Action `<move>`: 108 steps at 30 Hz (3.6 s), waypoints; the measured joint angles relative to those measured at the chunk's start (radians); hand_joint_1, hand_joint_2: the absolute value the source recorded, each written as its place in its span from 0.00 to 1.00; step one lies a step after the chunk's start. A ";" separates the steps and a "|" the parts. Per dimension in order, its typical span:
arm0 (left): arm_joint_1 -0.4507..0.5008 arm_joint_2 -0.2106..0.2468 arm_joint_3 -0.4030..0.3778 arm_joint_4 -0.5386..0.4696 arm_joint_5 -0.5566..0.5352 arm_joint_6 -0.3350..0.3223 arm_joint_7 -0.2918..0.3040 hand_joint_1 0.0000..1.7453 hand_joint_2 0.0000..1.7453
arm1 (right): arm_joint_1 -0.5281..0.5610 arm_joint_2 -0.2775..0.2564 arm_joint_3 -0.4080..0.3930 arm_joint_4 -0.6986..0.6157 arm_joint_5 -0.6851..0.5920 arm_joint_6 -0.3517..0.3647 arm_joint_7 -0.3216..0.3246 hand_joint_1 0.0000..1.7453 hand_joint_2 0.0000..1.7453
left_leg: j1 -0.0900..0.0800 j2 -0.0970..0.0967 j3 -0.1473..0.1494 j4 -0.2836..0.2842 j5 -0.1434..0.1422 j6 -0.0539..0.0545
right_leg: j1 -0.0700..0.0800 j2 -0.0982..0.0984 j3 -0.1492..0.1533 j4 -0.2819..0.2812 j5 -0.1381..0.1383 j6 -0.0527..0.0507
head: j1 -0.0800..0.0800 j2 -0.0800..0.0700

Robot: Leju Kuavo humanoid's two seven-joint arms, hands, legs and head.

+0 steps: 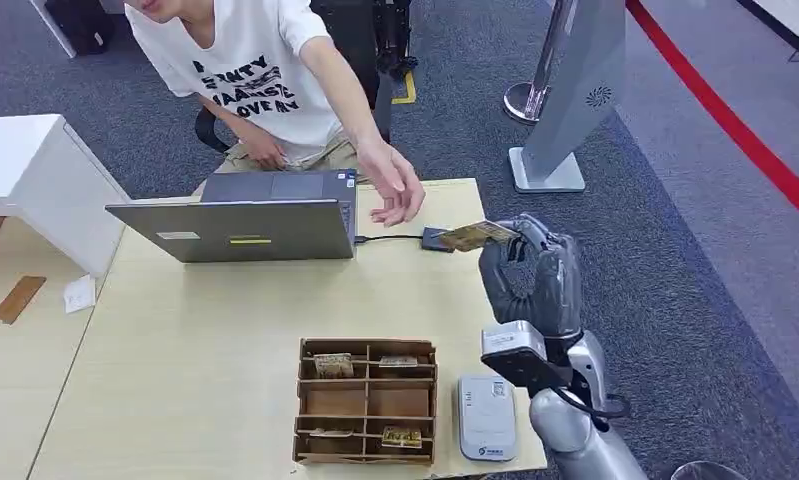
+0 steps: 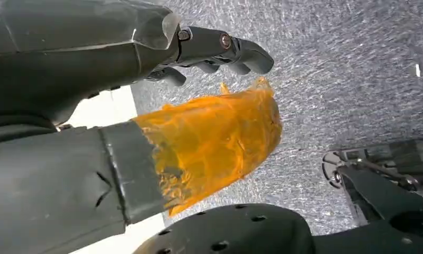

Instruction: Pass the card to the sensor for recognition and then transmit it.

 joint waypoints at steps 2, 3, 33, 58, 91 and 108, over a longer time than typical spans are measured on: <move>0.000 -0.001 -0.001 0.000 0.000 0.000 0.002 0.00 0.00 | -0.013 0.001 0.007 0.011 0.003 0.000 0.001 1.00 1.00 | 0.000 0.000 0.000 0.000 0.000 0.000 | 0.000 0.000 0.000 0.000 0.000 0.000 | 0.000 0.000; 0.000 -0.002 -0.002 0.000 0.000 0.000 0.003 0.00 0.00 | -0.018 0.002 0.010 0.016 0.004 0.000 0.001 1.00 1.00 | 0.000 0.000 0.000 0.000 0.000 0.000 | 0.000 0.000 0.000 0.000 0.000 0.000 | 0.000 0.000; -0.001 -0.004 -0.017 0.000 -0.010 -0.010 0.005 0.00 0.00 | -0.068 0.015 0.061 0.068 0.207 -0.044 0.036 1.00 1.00 | 0.000 0.000 0.000 0.000 0.000 0.000 | 0.000 0.000 0.000 0.000 0.000 0.000 | 0.000 0.000; -0.011 -0.011 -0.039 0.000 -0.023 -0.019 0.008 0.00 0.00 | -0.162 0.050 0.113 0.242 0.317 -0.063 0.084 1.00 1.00 | 0.000 0.000 0.000 0.000 0.000 0.000 | 0.000 0.000 0.000 0.000 0.000 0.000 | 0.000 0.000; -0.015 -0.014 -0.048 0.000 -0.033 -0.021 0.018 0.00 0.00 | -0.214 0.072 0.206 0.375 0.557 -0.177 0.138 0.00 1.00 | 0.000 0.000 -0.001 0.000 0.000 0.000 | 0.000 0.000 -0.001 0.000 0.000 0.000 | 0.000 0.000; -0.014 -0.014 -0.048 0.000 -0.030 -0.021 0.018 0.00 0.00 | -0.214 0.072 0.210 0.390 0.539 -0.175 0.143 0.00 0.00 | 0.000 0.000 -0.001 0.000 0.000 0.000 | 0.000 0.000 -0.001 0.000 0.000 0.000 | 0.000 0.000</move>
